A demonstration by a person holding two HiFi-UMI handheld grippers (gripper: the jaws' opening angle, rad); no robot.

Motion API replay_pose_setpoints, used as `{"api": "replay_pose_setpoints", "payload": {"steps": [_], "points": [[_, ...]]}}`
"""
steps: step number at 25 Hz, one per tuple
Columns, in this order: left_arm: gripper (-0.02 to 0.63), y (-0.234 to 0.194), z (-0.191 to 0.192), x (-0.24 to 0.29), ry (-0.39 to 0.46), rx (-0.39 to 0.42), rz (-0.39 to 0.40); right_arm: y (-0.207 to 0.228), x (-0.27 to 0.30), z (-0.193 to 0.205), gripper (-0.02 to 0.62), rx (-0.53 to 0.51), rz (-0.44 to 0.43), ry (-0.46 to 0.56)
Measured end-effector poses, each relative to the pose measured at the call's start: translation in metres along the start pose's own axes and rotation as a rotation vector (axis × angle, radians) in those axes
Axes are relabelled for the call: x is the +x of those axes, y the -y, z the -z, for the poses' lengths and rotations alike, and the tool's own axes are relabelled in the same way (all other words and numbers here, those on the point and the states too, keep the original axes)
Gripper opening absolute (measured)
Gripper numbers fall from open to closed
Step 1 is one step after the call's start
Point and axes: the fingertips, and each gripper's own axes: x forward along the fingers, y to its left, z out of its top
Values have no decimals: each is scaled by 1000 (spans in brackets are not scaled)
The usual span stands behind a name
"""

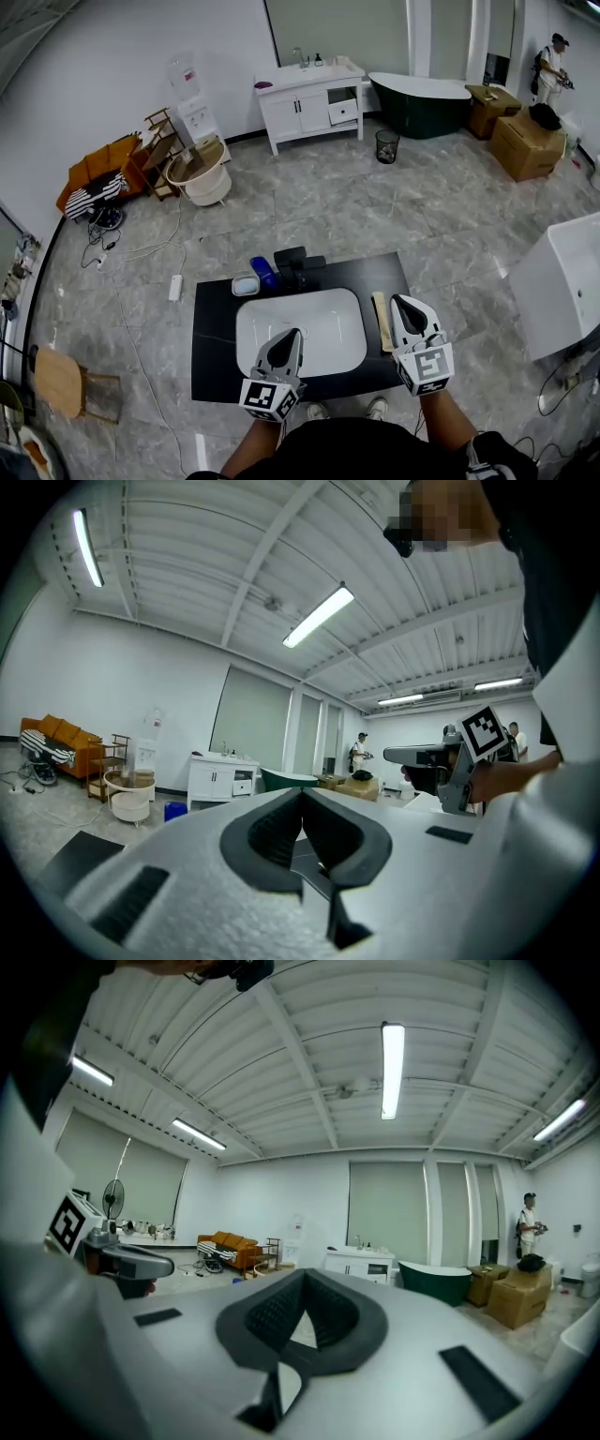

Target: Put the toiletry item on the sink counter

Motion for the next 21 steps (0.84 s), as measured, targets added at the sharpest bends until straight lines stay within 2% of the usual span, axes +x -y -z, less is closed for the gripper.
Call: {"api": "replay_pose_setpoints", "payload": {"steps": [6,10,16,21], "points": [[6,4,1,0,-4,-2,-8,-4,-7,-6,5,-15,-9,30],[6,6,2,5,-6,-25,8,1,-10,-21,3,-25,20,67],[6,10,-4,9,0,8,13,8,-17,-27,3,-41,26,97],[6,8,-2,6,-14,47,4,25,-22,-24,4,-47,44,84]]}}
